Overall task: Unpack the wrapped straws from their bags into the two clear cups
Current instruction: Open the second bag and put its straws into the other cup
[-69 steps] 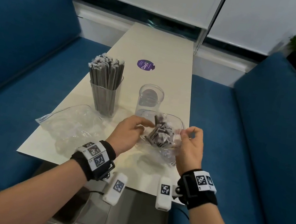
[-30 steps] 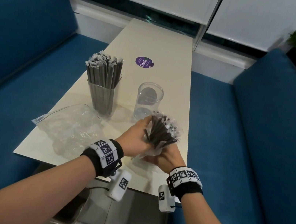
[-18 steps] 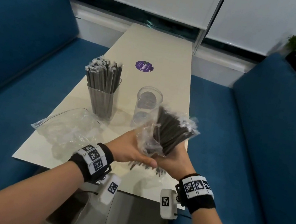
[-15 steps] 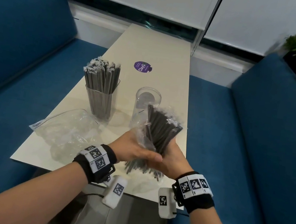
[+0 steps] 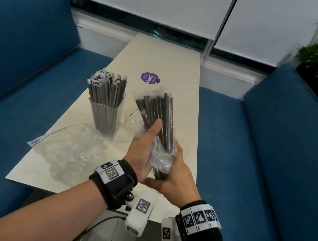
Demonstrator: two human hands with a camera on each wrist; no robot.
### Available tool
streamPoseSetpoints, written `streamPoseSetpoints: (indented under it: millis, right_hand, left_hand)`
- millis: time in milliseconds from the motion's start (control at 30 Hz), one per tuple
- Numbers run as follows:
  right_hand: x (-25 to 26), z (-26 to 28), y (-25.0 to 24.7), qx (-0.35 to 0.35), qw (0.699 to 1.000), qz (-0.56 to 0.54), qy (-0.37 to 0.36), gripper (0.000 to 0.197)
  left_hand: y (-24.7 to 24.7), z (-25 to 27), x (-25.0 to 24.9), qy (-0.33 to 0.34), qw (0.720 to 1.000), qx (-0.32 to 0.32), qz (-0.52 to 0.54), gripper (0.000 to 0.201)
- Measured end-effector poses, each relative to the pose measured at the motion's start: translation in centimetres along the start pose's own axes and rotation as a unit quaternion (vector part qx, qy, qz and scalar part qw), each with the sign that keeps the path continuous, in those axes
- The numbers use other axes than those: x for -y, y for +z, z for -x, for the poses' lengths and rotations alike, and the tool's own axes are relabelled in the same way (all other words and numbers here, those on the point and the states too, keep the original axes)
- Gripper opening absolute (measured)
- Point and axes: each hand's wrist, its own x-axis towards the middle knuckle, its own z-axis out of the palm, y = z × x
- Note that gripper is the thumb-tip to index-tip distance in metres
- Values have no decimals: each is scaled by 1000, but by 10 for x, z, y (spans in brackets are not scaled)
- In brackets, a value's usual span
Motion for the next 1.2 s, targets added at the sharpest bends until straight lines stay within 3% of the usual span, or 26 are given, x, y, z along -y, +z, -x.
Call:
streamPoseSetpoints:
  millis: [133, 233, 333, 433, 500, 533, 567, 633, 667, 700, 733, 767, 800, 867, 900, 967, 1033, 1100, 1133, 1200]
  right_hand:
    - [-8, -3, 2, -33, 998, -50, 30, 102]
    - [-11, -7, 7, -72, 994, -60, 62, 70]
    - [-14, -8, 9, -107, 990, -60, 67, 57]
    - [-16, -9, -12, -112, 990, 7, 85, 64]
    - [-17, -12, -37, -87, 984, 118, 100, 63]
    - [-15, -14, -49, -65, 974, 187, 105, 60]
    - [-10, -16, -61, -44, 960, 255, 104, 57]
    - [7, -19, -78, 6, 927, 365, 85, 58]
    - [18, -21, -84, 27, 912, 404, 67, 60]
    - [30, -21, -91, 42, 898, 436, 41, 62]
    - [42, -23, -97, 51, 884, 464, 15, 63]
    - [53, -24, -102, 51, 871, 489, -10, 63]
    - [64, -27, -108, 42, 856, 513, -34, 63]
    - [81, -34, -123, 2, 832, 549, -79, 66]
    - [87, -39, -133, -26, 822, 558, -106, 68]
    - [96, -50, -156, -107, 818, 542, -162, 78]
    - [102, -61, -177, -185, 867, 413, -206, 100]
    - [103, -74, -185, -221, 922, 209, -240, 129]
    - [103, -83, -185, -230, 940, 104, -230, 142]
    - [108, -103, -174, -191, 962, -89, -174, 158]
  left_hand:
    - [-2, -2, 7, 13, 997, 48, -60, 106]
    - [0, 2, 10, 17, 974, 66, -215, 103]
    - [6, 8, 1, 25, 937, 97, -334, 112]
    - [0, 7, -12, 91, 906, 83, -405, 104]
    - [-7, 12, -24, 202, 857, 11, -473, 122]
    - [-8, 14, -30, 285, 805, -5, -520, 129]
    - [-9, 14, -34, 372, 730, 6, -573, 129]
    - [-4, 7, -38, 473, 518, 87, -707, 122]
    - [3, 2, -39, 461, 418, 130, -772, 120]
    - [8, -5, -39, 414, 349, 157, -826, 122]
    - [14, -12, -38, 353, 315, 168, -865, 123]
    - [20, -17, -39, 301, 316, 169, -884, 119]
    - [26, -23, -41, 273, 343, 159, -885, 106]
    - [37, -35, -49, 286, 408, 118, -859, 63]
    - [41, -43, -55, 287, 451, 99, -839, 47]
    - [47, -57, -67, 262, 563, 84, -779, 31]
    - [51, -69, -79, 229, 677, 94, -693, 23]
    - [55, -79, -91, 211, 773, 99, -590, 10]
    - [57, -84, -97, 208, 812, 97, -537, 10]
    - [61, -101, -106, 210, 848, 91, -477, 14]
